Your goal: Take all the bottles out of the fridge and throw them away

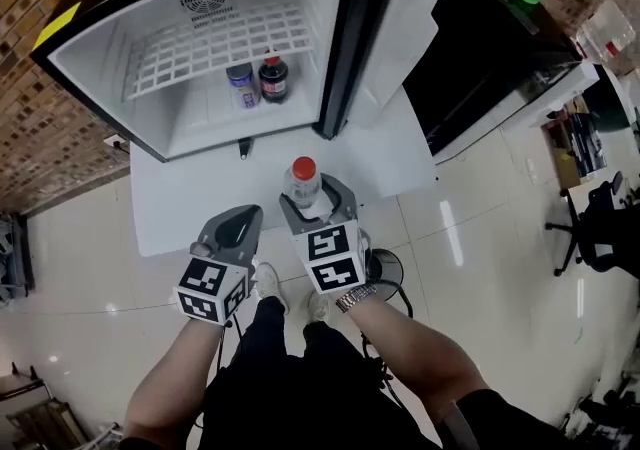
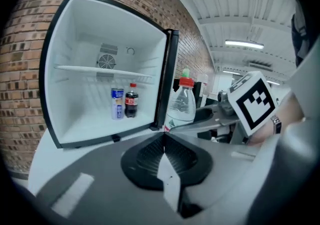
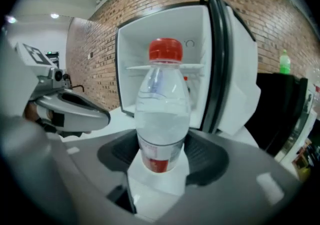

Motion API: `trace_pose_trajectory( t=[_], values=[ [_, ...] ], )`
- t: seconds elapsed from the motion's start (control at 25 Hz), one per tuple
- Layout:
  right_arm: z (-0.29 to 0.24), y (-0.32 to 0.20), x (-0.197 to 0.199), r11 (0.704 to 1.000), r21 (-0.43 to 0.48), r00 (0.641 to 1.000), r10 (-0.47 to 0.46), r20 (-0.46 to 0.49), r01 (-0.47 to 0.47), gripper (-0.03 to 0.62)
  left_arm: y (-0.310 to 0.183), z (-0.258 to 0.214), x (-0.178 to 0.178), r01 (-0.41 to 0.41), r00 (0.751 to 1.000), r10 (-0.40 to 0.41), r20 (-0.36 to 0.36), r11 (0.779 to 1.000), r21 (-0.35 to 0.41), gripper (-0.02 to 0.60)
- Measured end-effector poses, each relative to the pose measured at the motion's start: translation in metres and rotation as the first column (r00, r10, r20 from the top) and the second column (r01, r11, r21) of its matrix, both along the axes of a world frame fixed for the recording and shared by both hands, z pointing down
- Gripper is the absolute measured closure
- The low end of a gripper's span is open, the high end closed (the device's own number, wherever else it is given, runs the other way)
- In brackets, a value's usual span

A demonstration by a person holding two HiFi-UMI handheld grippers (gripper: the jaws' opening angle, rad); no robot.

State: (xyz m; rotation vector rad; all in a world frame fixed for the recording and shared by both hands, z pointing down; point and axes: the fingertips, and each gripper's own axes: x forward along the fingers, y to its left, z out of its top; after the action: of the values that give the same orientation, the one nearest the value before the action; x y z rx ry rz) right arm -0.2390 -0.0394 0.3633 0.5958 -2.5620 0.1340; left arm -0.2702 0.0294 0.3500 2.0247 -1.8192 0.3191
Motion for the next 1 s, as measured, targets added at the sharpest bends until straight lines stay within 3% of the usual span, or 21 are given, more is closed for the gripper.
trace_pose_trajectory(
  t=[0.24, 0.44, 0.76, 1.0],
  values=[
    [0.039, 0.000, 0.114, 0.996, -0.050, 0.995, 0.076, -0.059, -0.079, 0.313, -0.014, 0.027, 0.099, -0.139, 0.990, 0.139, -0.012, 0.990, -0.039, 0.578],
    [0.091, 0.000, 0.204, 0.975, -0.128, 0.977, 0.166, -0.136, -0.183, 0.313, -0.025, 0.058, 0.173, -0.263, 0.965, 0.262, -0.024, 0.960, -0.092, 0.578],
    [0.195, 0.016, 0.305, 0.887, -0.272, 0.918, 0.310, -0.249, -0.373, 0.315, -0.032, 0.132, 0.258, -0.444, 0.896, 0.439, -0.074, 0.874, -0.195, 0.578],
    [0.277, 0.035, 0.349, 0.786, -0.372, 0.864, 0.397, -0.308, -0.494, 0.315, -0.026, 0.200, 0.300, -0.528, 0.849, 0.512, -0.132, 0.806, -0.268, 0.578]
  ],
)
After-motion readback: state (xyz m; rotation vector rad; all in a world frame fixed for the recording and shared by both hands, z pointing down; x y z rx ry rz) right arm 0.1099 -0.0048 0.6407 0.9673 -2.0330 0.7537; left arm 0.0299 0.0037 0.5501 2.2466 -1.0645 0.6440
